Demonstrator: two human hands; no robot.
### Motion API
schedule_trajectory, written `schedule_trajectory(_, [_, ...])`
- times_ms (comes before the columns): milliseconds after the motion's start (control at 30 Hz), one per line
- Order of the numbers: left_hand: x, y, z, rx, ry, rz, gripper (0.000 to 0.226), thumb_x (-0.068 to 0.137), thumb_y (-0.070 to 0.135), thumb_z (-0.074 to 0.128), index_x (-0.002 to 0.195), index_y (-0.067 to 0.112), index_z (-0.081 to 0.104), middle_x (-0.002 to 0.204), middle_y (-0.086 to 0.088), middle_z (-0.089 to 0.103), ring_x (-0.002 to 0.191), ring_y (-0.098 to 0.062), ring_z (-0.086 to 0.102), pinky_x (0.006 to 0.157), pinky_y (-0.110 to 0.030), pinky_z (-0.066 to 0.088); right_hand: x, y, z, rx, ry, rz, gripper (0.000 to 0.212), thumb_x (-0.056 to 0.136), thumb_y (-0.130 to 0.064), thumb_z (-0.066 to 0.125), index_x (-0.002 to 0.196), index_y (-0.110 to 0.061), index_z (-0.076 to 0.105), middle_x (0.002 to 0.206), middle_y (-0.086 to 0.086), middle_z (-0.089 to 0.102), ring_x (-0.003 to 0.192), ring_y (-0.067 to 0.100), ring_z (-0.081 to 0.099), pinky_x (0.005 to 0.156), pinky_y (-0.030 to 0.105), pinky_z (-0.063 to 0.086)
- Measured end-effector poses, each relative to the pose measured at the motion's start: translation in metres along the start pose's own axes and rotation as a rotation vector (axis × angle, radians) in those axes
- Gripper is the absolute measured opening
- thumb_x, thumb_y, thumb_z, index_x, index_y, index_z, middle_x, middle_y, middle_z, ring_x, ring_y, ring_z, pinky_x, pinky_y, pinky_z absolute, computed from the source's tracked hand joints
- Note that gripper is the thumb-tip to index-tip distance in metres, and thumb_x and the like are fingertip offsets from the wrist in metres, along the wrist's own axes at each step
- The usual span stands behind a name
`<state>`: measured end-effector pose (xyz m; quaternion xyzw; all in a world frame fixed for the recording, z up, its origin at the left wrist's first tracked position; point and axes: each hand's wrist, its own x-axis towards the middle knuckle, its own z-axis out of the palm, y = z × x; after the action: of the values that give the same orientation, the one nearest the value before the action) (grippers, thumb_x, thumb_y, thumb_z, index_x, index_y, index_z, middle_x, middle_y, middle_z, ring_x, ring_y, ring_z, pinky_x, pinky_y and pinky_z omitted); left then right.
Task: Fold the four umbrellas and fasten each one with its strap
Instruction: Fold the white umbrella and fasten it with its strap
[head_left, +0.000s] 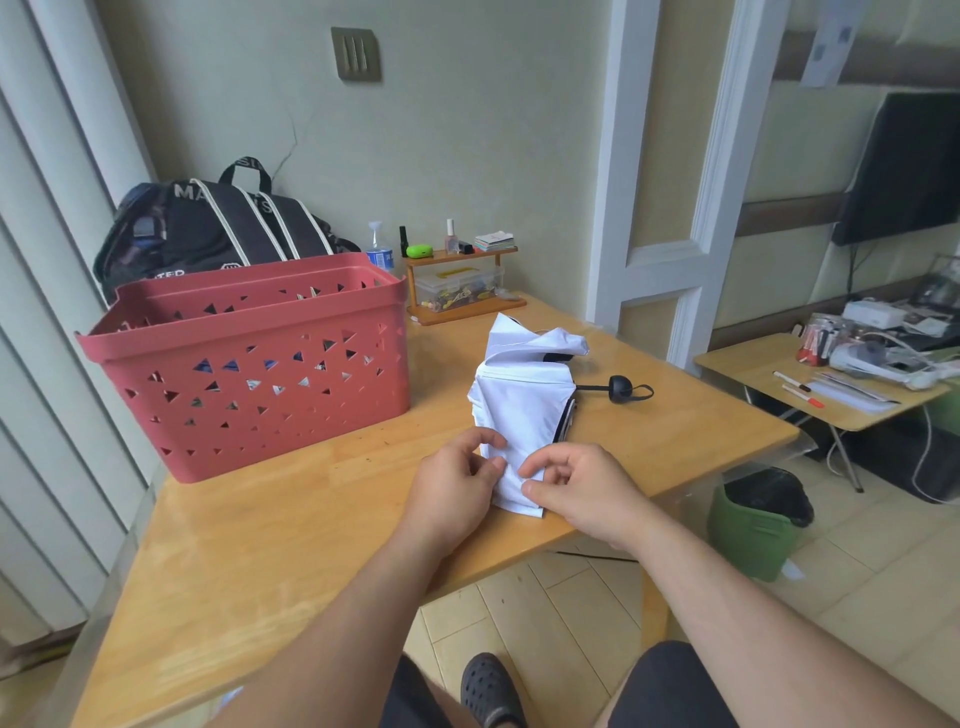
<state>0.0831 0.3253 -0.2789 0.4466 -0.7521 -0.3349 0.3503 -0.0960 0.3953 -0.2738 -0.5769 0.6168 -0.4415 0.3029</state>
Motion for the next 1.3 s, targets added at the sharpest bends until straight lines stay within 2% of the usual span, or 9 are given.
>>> schedule_trajectory(200, [-0.004,0.007,0.002,0.227,0.015,-0.015,0.019,0.095,0.041,0.051,0.106,0.047,0.065,0.067,0.011,0.067,0.074,-0.012,0.063,0.066,-0.030,0.048,0.000,-0.001,0.002,-0.175,0.034,0.001,0.015,0.084,-0.017,0.070,0.083,-0.031,0.077,0.058,-0.012,0.054,0.056,0.005,0.050,0.064,0.025,0.047])
schedule_trajectory(400, [-0.006,0.008,0.002,0.313,0.004,-0.013,0.023,0.092,0.040,0.058,0.112,0.046,0.070,0.078,0.017,0.069,0.086,-0.010,0.066,0.084,-0.032,0.054,-0.002,-0.004,0.006,-0.203,0.170,0.021,0.019,0.088,-0.016,0.066,0.082,-0.030,0.078,0.055,-0.019,0.059,0.055,-0.001,0.053,0.057,0.016,0.043])
schedule_trajectory(567, [-0.005,0.008,0.001,0.295,0.012,-0.039,0.021,0.087,0.042,0.062,0.104,0.044,0.073,0.078,0.019,0.068,0.085,-0.005,0.066,0.085,-0.031,0.056,0.037,-0.013,-0.001,-0.407,0.213,-0.160,0.022,0.096,-0.022,0.063,0.111,-0.028,0.078,0.113,-0.013,0.063,0.109,0.006,0.054,0.093,0.019,0.037])
schedule_trajectory(700, [-0.006,0.005,0.001,0.356,-0.018,0.028,0.018,0.085,0.046,0.067,0.102,0.044,0.071,0.076,0.019,0.065,0.083,-0.003,0.064,0.089,-0.035,0.054,0.064,-0.005,-0.023,-0.896,-0.187,-0.051,0.068,0.100,-0.062,0.044,0.162,-0.039,0.027,0.170,-0.016,0.014,0.157,0.023,0.008,0.123,0.046,0.019])
schedule_trajectory(767, [-0.003,0.002,-0.003,0.396,-0.096,0.046,0.025,0.085,0.051,0.071,0.108,0.043,0.070,0.079,0.019,0.065,0.084,-0.005,0.063,0.092,-0.038,0.053,0.066,0.009,-0.025,-1.002,-0.330,0.104,0.082,0.095,-0.081,0.024,0.164,-0.044,0.000,0.169,-0.024,-0.018,0.159,0.026,-0.014,0.125,0.058,0.004])
schedule_trajectory(1067, [0.040,0.033,-0.037,0.696,-0.399,0.007,0.060,0.082,0.083,0.052,0.121,0.042,0.070,0.121,0.000,0.052,0.129,-0.022,0.038,0.110,-0.045,0.039,0.060,0.021,-0.023,-0.908,-0.198,0.038,0.085,0.092,-0.085,0.018,0.162,-0.045,-0.008,0.168,-0.023,-0.022,0.160,0.017,-0.007,0.125,0.058,0.007])
schedule_trajectory(1167, [0.078,0.040,-0.019,0.578,-0.142,0.290,0.044,0.097,0.057,0.046,0.121,0.032,0.072,0.130,-0.002,0.061,0.129,-0.027,0.053,0.108,-0.042,0.042,0.059,0.019,-0.025,-0.813,-0.144,0.019,0.069,0.103,-0.067,0.015,0.165,-0.039,0.000,0.171,-0.021,-0.012,0.159,0.013,0.000,0.126,0.054,0.008])
schedule_trajectory(1233, [0.094,0.035,-0.003,0.648,-0.185,0.367,0.039,0.103,0.032,0.051,0.139,0.021,0.062,0.148,-0.004,0.055,0.136,-0.026,0.051,0.111,-0.040,0.042,0.060,0.019,-0.026,-0.838,-0.141,0.033,0.064,0.107,-0.058,0.017,0.166,-0.033,0.008,0.173,-0.017,-0.007,0.159,0.012,0.002,0.127,0.049,0.008])
schedule_trajectory(1300, [0.095,0.020,0.007,0.843,-0.379,0.285,0.059,0.107,0.047,0.040,0.160,0.019,0.034,0.170,-0.002,0.024,0.156,-0.022,0.024,0.123,-0.046,0.026,0.063,0.023,-0.026,-0.887,-0.142,0.065,0.064,0.109,-0.054,0.019,0.166,-0.027,0.012,0.173,-0.013,-0.004,0.159,0.013,0.000,0.128,0.045,0.006])
